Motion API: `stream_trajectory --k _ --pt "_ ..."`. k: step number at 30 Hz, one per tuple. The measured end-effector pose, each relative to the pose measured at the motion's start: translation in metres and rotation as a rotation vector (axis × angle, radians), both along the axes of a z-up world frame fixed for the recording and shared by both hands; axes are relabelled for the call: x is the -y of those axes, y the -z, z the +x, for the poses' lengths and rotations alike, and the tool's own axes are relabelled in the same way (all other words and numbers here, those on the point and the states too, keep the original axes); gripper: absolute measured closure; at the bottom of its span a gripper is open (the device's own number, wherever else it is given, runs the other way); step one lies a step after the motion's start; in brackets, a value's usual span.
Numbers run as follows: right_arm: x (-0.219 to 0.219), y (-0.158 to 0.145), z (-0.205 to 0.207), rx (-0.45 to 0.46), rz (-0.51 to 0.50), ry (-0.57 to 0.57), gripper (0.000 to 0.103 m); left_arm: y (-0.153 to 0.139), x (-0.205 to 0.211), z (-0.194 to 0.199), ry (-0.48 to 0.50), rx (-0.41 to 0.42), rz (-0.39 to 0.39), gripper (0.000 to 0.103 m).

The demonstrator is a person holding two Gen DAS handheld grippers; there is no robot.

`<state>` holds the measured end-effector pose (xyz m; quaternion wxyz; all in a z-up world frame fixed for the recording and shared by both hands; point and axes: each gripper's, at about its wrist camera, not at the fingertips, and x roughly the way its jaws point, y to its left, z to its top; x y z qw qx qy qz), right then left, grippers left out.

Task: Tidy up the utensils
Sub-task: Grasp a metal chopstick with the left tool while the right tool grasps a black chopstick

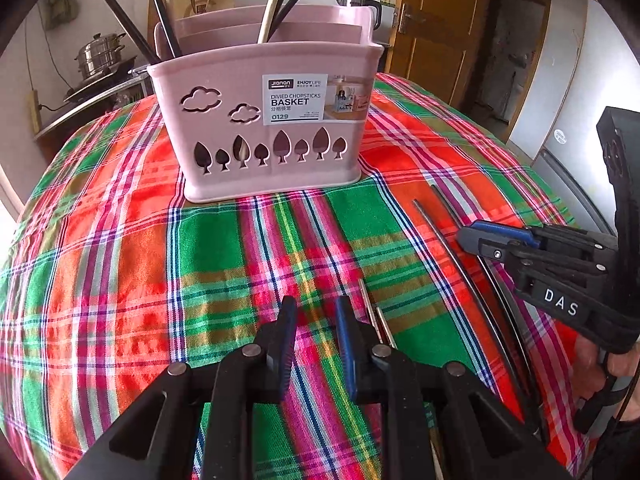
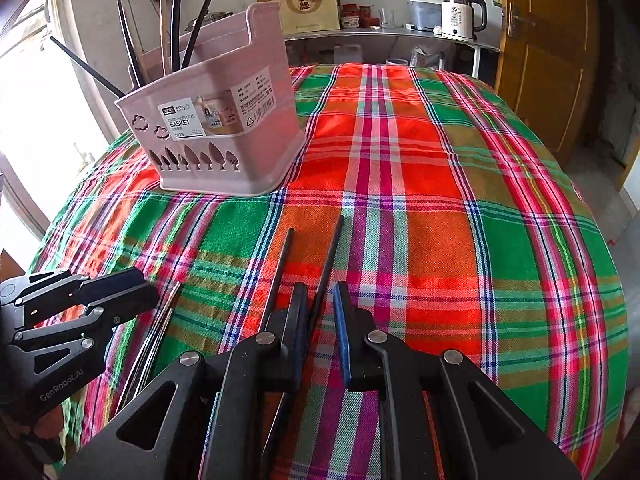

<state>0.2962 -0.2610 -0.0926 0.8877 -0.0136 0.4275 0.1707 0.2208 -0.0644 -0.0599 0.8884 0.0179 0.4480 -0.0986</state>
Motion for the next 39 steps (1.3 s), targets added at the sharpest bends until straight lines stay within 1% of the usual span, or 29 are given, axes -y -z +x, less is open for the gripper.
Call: stream_trajectory --k 3,8,18,24,27,29,31,33,35,39 --pt "0.003 0.000 -0.002 -0.003 -0.003 0.002 0.090 -0.001 -0.003 -0.005 -0.002 -0.006 -0.006 0.082" --pt "0.004 0.000 -0.003 0.000 -0.001 0.002 0.089 -0.005 -0.008 -0.010 0.003 -0.030 -0.082 0.082" --pt "0.003 -0.001 0.002 -0.008 -0.008 -0.004 0.089 -0.006 0.005 0.004 0.020 -0.052 -0.099 0.082" --pt "-0.001 -0.001 0.008 -0.009 -0.030 -0.006 0.090 -0.005 0.010 0.010 0.009 -0.060 -0.064 0.082" --pt "0.001 -0.001 0.008 -0.008 -0.027 -0.018 0.090 -0.012 0.010 0.012 0.006 -0.047 -0.083 0.082" --pt "0.003 0.000 0.008 -0.010 -0.030 -0.021 0.093 -0.018 0.012 0.013 0.021 -0.035 -0.103 0.082" --pt "0.006 0.000 0.007 -0.013 -0.029 -0.027 0.094 -0.021 0.015 0.014 0.035 -0.027 -0.109 0.082" --pt "0.006 0.000 0.006 -0.013 -0.034 -0.035 0.094 -0.021 0.016 0.016 0.024 -0.032 -0.106 0.082" --pt "0.007 0.000 0.006 -0.013 -0.036 -0.039 0.094 -0.020 0.018 0.019 0.027 -0.048 -0.129 0.082" --pt "0.012 0.000 0.004 -0.014 -0.033 -0.044 0.094 -0.023 0.032 0.025 0.069 -0.065 -0.175 0.082"
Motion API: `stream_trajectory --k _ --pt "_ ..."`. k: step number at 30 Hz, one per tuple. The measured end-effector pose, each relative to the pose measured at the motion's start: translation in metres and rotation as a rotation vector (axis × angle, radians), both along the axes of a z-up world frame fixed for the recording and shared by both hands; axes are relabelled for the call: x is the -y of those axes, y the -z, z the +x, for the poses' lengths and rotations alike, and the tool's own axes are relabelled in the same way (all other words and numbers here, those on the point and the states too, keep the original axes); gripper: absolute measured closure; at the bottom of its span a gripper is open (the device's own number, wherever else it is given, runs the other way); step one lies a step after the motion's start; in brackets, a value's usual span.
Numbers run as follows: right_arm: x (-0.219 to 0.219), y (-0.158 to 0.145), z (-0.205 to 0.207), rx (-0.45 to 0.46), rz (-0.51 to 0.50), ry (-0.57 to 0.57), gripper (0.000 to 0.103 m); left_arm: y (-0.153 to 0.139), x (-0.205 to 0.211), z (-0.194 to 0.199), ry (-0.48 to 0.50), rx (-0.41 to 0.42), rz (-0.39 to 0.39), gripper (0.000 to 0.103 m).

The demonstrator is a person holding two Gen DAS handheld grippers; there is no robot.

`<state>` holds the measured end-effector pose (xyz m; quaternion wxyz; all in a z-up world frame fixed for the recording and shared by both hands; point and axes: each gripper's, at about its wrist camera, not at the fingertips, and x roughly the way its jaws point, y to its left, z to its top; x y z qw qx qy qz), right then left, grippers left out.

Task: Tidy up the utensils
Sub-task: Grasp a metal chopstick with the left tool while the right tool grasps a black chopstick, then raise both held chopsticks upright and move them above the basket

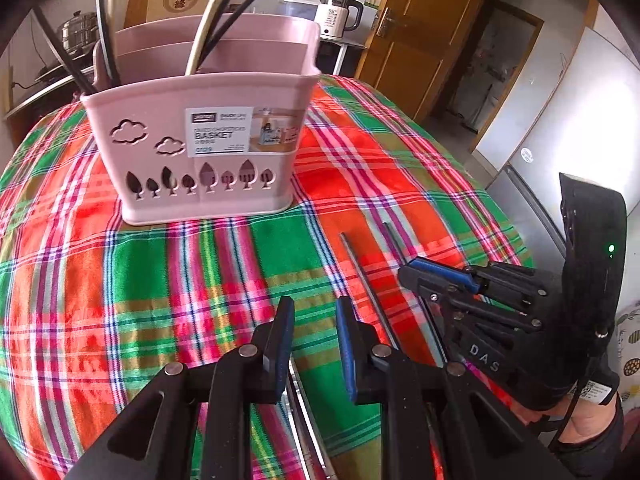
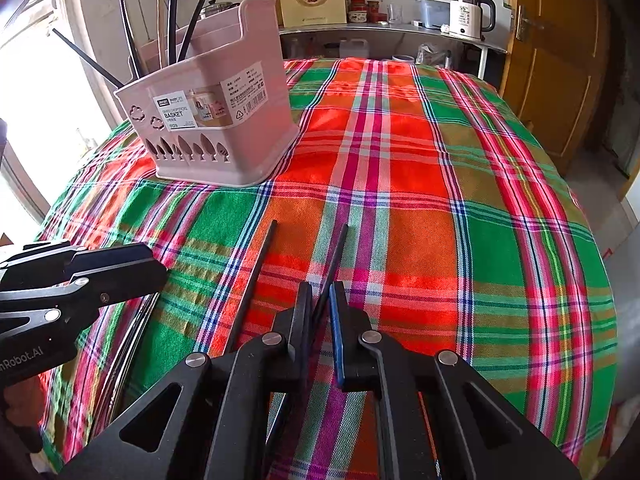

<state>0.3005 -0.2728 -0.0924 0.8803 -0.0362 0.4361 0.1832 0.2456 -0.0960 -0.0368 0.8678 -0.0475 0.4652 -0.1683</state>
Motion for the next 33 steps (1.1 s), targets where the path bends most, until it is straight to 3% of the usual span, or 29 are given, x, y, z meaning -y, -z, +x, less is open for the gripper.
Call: stream_trajectory --k 6,11,17,19,25,28,33 --pt "0.016 0.000 -0.002 -0.003 0.003 0.020 0.096 0.007 0.021 0.021 0.021 -0.059 -0.053 0.082" --pt "0.025 -0.001 -0.001 -0.011 0.013 0.022 0.096 0.022 0.035 0.038 0.005 -0.110 -0.038 0.082" --pt "0.024 -0.001 0.005 -0.011 0.003 0.023 0.096 0.023 0.050 0.040 0.015 -0.056 0.031 0.082" --pt "0.024 -0.001 0.005 -0.008 -0.003 0.021 0.097 0.024 0.051 0.040 0.014 -0.044 0.068 0.093" --pt "0.020 -0.002 0.007 -0.007 -0.015 0.022 0.097 0.021 0.046 0.042 0.033 -0.052 0.088 0.098" --pt "0.022 -0.005 0.006 -0.003 0.002 0.022 0.097 0.017 0.041 0.041 0.040 -0.064 0.052 0.099" --pt "0.027 -0.025 -0.002 0.041 0.046 0.016 0.097 -0.011 0.033 0.031 0.055 -0.016 0.006 0.099"
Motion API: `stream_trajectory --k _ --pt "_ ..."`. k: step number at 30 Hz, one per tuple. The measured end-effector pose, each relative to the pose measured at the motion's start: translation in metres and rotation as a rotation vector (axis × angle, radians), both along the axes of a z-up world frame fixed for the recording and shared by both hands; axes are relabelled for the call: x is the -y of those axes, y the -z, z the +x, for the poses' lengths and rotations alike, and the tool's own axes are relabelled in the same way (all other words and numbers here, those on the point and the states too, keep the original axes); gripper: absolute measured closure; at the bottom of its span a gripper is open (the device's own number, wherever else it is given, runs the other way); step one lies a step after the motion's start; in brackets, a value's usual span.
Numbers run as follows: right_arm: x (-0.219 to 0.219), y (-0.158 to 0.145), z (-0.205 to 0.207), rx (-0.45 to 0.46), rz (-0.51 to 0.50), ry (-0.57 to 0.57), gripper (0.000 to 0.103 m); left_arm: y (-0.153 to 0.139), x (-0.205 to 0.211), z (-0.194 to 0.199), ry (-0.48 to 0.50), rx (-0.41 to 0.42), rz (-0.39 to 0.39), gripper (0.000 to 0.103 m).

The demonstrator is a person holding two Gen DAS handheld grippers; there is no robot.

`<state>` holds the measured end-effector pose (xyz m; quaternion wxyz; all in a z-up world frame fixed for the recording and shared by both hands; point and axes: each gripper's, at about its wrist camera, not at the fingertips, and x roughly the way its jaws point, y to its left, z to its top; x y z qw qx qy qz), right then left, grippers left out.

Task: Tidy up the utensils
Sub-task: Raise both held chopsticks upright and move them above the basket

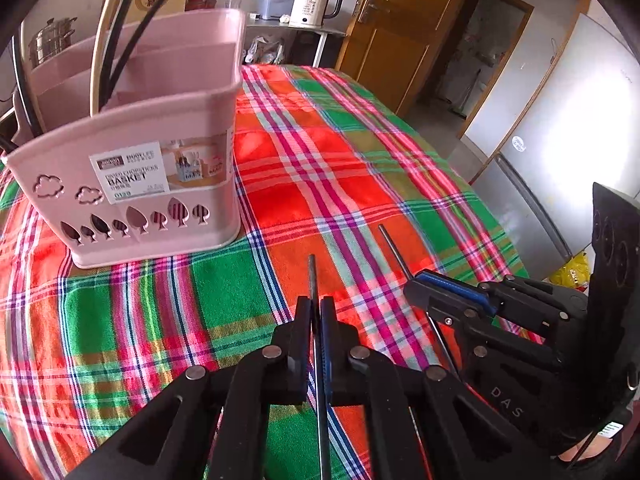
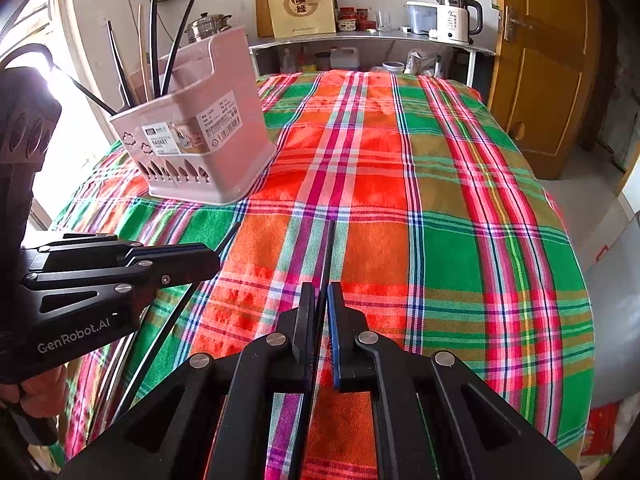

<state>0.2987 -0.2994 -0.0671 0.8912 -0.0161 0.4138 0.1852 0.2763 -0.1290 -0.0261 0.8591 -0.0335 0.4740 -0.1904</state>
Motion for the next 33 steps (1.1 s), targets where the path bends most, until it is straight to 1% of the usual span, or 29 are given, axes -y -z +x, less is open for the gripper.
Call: stream_trajectory --k 4,8,11,14,18,25,33 --pt "0.002 -0.031 -0.009 0.065 0.044 -0.010 0.098 -0.040 -0.009 -0.012 0.010 0.071 -0.038 0.099" --pt "0.003 -0.067 -0.021 0.153 0.080 -0.017 0.098 -0.088 -0.022 -0.028 0.013 0.173 -0.066 0.099" --pt "0.005 -0.092 -0.030 0.216 0.103 -0.017 0.098 -0.122 -0.030 -0.036 0.019 0.248 -0.076 0.099" --pt "0.006 -0.110 -0.039 0.266 0.119 -0.013 0.098 -0.144 -0.037 -0.045 0.018 0.303 -0.076 0.099" --pt "0.006 -0.122 -0.049 0.301 0.132 -0.011 0.098 -0.158 -0.044 -0.054 0.012 0.332 -0.078 0.099" --pt "0.004 -0.128 -0.058 0.322 0.127 -0.018 0.098 -0.158 -0.046 -0.062 0.018 0.335 -0.075 0.099" --pt "-0.008 -0.140 -0.077 0.372 0.104 -0.059 0.098 -0.166 -0.052 -0.071 0.026 0.354 -0.062 0.099"
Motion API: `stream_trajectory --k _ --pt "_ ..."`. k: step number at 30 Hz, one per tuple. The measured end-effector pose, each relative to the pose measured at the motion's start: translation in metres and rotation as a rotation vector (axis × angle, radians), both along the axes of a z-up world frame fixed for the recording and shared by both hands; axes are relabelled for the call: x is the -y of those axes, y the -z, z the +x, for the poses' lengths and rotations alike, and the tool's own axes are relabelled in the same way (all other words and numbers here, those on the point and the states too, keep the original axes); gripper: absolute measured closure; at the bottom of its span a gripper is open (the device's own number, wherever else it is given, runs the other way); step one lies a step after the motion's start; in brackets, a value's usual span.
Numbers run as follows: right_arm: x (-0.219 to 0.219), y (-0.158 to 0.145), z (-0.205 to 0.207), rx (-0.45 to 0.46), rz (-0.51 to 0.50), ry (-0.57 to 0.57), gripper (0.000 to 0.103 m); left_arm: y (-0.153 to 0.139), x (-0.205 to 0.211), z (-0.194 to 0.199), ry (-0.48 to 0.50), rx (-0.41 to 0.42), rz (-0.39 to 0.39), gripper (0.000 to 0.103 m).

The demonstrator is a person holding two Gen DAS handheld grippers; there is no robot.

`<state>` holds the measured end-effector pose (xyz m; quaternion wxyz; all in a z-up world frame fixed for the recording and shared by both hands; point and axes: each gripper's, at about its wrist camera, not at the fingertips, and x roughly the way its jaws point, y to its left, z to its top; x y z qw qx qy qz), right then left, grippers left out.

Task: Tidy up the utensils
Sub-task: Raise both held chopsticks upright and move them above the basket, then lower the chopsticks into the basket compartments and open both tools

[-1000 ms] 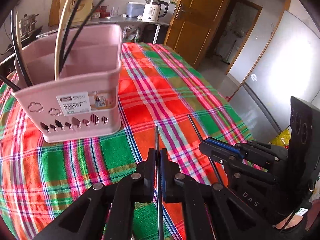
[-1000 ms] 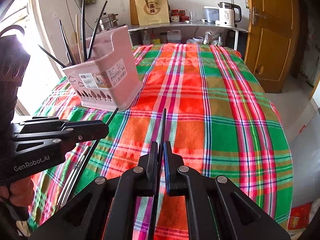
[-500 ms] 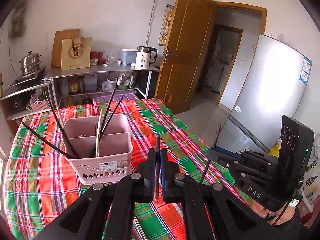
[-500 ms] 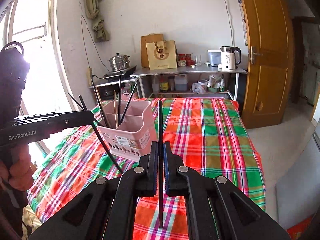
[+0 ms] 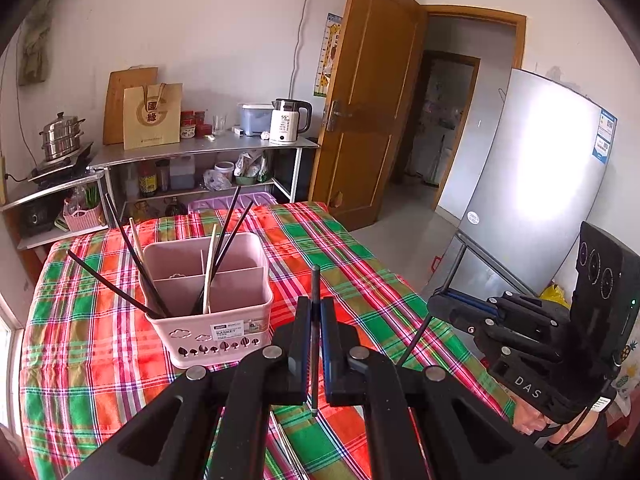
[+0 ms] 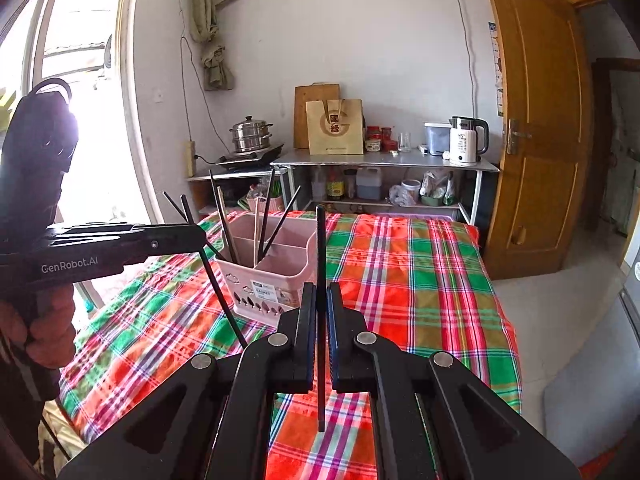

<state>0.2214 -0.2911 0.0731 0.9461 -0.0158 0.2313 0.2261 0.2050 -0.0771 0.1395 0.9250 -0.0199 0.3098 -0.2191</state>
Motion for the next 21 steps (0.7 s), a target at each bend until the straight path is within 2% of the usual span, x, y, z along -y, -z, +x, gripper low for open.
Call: stream_trajectory --k 12,21 --pt "-0.024 -0.014 -0.006 0.048 -0.007 -0.062 0.098 -0.012 -0.035 -0.009 -0.047 0.017 0.016 0.099" --pt "-0.056 -0.033 0.016 0.082 0.019 -0.112 0.098 -0.037 -0.061 0.007 -0.104 0.055 0.048 0.099"
